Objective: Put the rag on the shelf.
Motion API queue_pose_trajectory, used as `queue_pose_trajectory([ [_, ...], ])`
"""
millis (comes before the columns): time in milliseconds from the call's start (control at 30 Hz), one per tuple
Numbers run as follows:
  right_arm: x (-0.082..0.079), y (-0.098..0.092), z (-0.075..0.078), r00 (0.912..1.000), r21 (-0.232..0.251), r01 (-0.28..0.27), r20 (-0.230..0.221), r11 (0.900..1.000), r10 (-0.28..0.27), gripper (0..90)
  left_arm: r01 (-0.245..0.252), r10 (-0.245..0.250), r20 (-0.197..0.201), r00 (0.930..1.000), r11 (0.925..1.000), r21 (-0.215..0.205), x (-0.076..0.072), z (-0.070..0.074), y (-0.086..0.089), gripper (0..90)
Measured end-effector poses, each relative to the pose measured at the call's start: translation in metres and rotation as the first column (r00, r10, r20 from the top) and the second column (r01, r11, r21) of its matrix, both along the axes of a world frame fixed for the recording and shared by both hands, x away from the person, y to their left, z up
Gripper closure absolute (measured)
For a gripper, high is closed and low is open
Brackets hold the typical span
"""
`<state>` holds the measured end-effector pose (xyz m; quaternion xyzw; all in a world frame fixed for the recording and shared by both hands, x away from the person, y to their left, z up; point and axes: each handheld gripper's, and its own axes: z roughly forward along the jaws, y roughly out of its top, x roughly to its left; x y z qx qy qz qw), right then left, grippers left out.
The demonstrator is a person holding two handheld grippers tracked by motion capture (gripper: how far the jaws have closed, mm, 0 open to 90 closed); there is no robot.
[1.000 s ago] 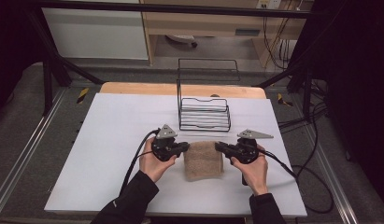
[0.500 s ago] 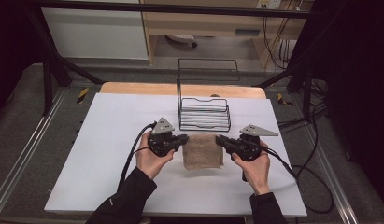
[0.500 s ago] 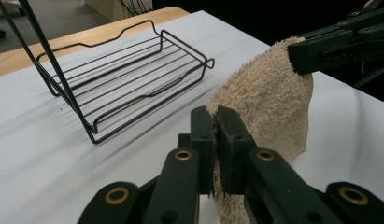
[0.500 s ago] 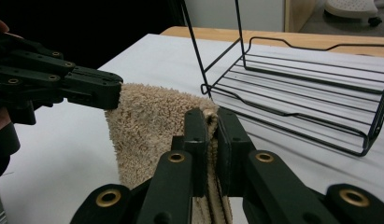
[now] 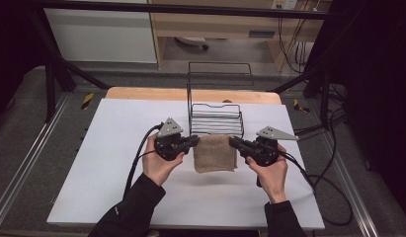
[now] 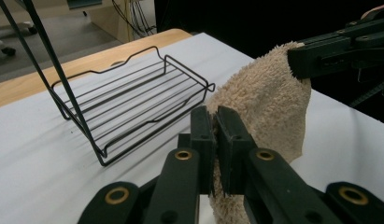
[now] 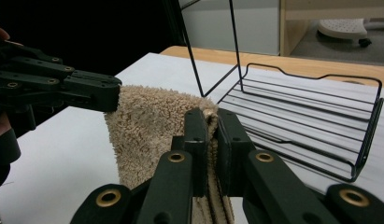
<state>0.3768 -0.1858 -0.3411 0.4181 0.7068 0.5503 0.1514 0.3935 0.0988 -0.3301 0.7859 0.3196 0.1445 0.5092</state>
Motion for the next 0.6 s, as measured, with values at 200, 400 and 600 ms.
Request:
queue_pose_trajectory([
  [200,0.000,0.000,0.008,0.9997,0.011,0.005,0.024,1.000,-0.006,84.0,-0.008,0.008,0.016,0.9998,0.9996,-0.028,0.002,0.007,0.002,85.5],
  [400,0.002,0.000,0.018,0.9987,0.015,0.010,0.050,1.000,-0.011,84.0,-0.016,0.018,0.039,0.9991,0.9984,-0.055,0.003,0.015,0.002,85.6],
  [600,0.003,0.002,0.028,0.9969,0.027,0.018,0.075,0.999,-0.020,84.0,-0.024,0.029,0.061,0.9977,0.9969,-0.075,0.005,0.024,0.003,85.7],
])
